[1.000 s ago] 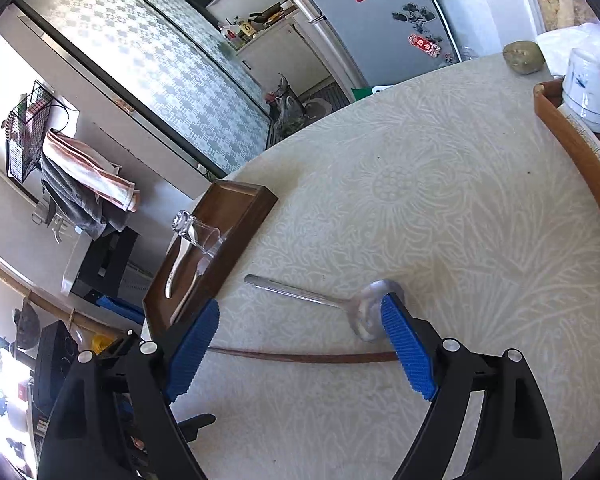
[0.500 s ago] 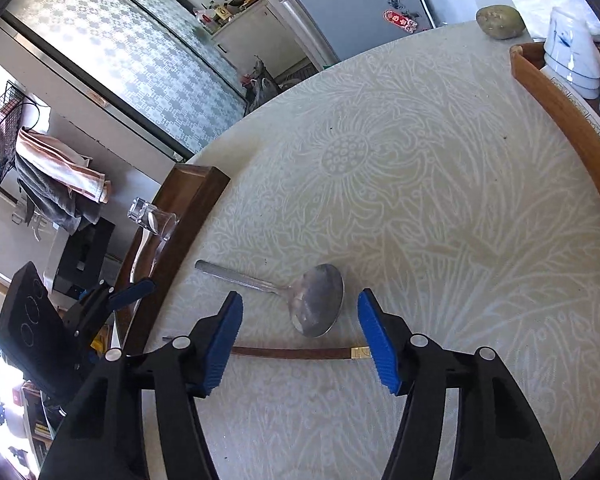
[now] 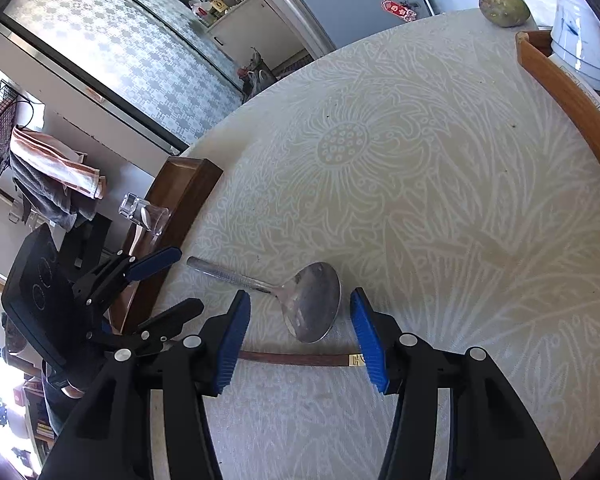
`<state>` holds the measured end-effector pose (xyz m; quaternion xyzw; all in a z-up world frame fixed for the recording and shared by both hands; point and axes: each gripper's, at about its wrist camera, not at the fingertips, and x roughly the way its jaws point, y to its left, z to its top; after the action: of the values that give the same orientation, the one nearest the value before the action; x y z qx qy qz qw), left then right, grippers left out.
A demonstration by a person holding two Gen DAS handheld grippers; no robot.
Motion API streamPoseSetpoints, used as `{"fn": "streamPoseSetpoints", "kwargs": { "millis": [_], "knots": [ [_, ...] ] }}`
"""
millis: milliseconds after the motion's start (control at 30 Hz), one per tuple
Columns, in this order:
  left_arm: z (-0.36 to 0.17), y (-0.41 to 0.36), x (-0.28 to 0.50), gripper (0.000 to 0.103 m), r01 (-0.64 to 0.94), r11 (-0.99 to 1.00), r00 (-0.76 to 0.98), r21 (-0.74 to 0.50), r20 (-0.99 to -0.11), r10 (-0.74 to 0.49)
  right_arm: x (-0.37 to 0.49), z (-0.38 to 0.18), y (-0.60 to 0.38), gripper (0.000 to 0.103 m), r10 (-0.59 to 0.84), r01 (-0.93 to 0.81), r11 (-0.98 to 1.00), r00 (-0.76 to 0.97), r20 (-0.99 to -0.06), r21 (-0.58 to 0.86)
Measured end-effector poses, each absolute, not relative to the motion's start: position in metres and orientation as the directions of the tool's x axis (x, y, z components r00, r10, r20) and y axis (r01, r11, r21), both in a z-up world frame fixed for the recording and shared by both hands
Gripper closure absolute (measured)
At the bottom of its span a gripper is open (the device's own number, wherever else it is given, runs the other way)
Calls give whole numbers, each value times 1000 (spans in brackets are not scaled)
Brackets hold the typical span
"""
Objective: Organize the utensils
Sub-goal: 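Move the left tool to the large metal spoon handle, then close the left tool on the metal spoon handle and lift it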
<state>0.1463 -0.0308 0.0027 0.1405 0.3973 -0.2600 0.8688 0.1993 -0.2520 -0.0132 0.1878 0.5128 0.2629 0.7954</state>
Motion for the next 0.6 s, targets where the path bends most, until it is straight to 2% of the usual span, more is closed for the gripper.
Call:
{"fn": "streamPoseSetpoints", "kwargs": {
  "millis": [200, 267, 367, 467, 533, 600],
  "knots": [
    [-3, -29, 153, 42, 568, 823, 527, 12, -773, -353, 199, -13, -251, 50, 608, -230, 793, 340, -717, 564],
    [-4, -28, 156, 42, 564, 826, 530, 15, -774, -347, 200, -14, -251, 54, 608, -230, 794, 338, -719, 563],
    [-4, -26, 158, 42, 563, 826, 524, 6, -775, -352, 202, -16, -252, 63, 602, -226, 798, 337, -724, 559],
    [-7, -27, 158, 42, 573, 819, 514, 3, -781, -356, 205, -20, -256, 79, 604, -211, 796, 337, -722, 567],
    [-8, -28, 157, 42, 581, 814, 508, 8, -785, -355, 207, -23, -259, 94, 600, -199, 799, 341, -724, 568],
    [-10, -29, 157, 42, 585, 811, 504, 11, -789, -353, 208, -25, -261, 96, 613, -195, 788, 339, -713, 585]
  ]
}}
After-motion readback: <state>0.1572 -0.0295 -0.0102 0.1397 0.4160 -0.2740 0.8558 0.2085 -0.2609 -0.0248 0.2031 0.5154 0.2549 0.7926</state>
